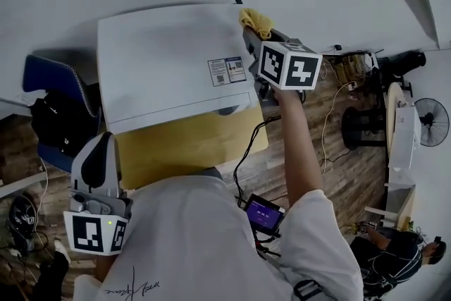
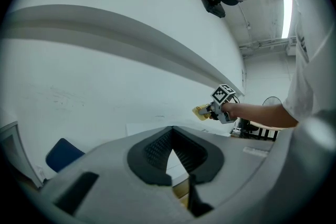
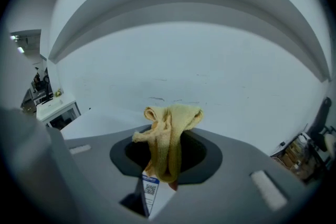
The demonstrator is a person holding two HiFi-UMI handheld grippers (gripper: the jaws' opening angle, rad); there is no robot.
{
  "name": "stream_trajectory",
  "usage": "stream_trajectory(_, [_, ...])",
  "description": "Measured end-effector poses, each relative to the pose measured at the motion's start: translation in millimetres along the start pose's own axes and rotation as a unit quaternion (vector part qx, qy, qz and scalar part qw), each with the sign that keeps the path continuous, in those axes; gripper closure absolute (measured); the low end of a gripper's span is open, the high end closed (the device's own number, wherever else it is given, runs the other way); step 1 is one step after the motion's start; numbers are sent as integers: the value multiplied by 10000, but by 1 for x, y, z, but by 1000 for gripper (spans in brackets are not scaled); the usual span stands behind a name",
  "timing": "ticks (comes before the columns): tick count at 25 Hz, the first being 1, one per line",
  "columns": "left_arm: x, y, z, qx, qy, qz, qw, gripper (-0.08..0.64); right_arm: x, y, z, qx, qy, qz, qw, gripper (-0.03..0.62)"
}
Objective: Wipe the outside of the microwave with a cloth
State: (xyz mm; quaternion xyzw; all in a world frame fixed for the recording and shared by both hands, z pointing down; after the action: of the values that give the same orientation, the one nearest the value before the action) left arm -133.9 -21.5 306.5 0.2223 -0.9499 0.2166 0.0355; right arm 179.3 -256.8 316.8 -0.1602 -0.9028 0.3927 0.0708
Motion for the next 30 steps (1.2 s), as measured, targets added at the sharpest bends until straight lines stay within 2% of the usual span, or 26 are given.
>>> stream_trajectory(6, [2,-6,-2,92,9,40,9999,563,-24,-38,9,350,28,-296,9989,473])
stream_trajectory(18, [4,-20,-2,94,77,128,9998,563,-53,-79,28,642,318,-959,9928,472])
stream_trajectory(30, [15,-21,-8,97,248,268,9993,563,-38,-100,32,1157,734,-1334,9815,472])
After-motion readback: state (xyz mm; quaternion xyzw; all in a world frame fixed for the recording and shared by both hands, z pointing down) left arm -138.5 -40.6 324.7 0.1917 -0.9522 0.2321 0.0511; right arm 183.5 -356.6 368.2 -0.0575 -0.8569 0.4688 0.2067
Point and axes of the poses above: the fingertips, and each gripper's own axes: y backward along the fingers, x to its left, z out of its top, the point moved 4 cm from there along y, backward along the fingers, and after that the axes turned 14 degrees about x, right-handed, at the moved point
